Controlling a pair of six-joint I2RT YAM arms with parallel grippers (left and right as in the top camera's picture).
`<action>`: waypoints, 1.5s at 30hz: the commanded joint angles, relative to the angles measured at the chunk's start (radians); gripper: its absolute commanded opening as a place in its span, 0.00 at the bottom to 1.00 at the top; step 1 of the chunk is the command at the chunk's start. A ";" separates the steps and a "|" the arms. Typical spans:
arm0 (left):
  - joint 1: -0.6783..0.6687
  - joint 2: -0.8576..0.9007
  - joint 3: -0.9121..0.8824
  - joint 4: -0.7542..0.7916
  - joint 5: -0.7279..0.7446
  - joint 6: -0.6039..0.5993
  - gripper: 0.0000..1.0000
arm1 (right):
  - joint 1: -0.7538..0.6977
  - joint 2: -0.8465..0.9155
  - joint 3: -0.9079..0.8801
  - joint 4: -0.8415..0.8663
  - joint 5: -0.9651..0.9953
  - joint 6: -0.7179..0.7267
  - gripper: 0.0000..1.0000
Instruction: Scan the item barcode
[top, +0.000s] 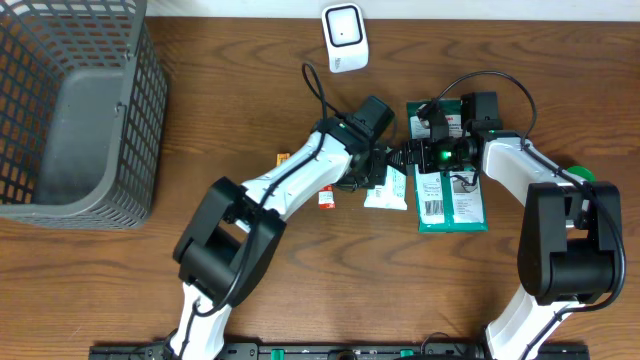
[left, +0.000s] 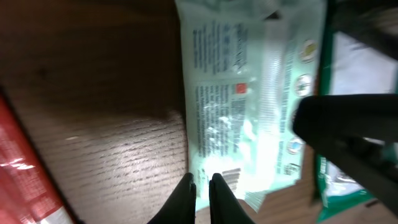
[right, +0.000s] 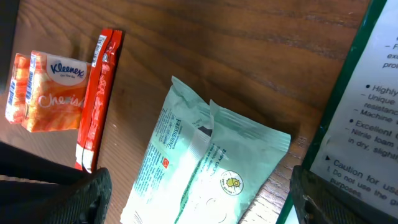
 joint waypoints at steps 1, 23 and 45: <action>-0.005 0.040 -0.006 -0.006 0.006 -0.016 0.11 | -0.010 0.011 -0.004 -0.002 -0.005 0.013 0.88; -0.005 0.055 -0.009 -0.005 0.127 0.021 0.11 | -0.008 0.075 -0.013 0.024 -0.013 0.100 0.85; -0.005 0.106 -0.049 0.005 0.066 0.022 0.11 | 0.006 0.075 -0.013 0.005 -0.114 0.139 0.76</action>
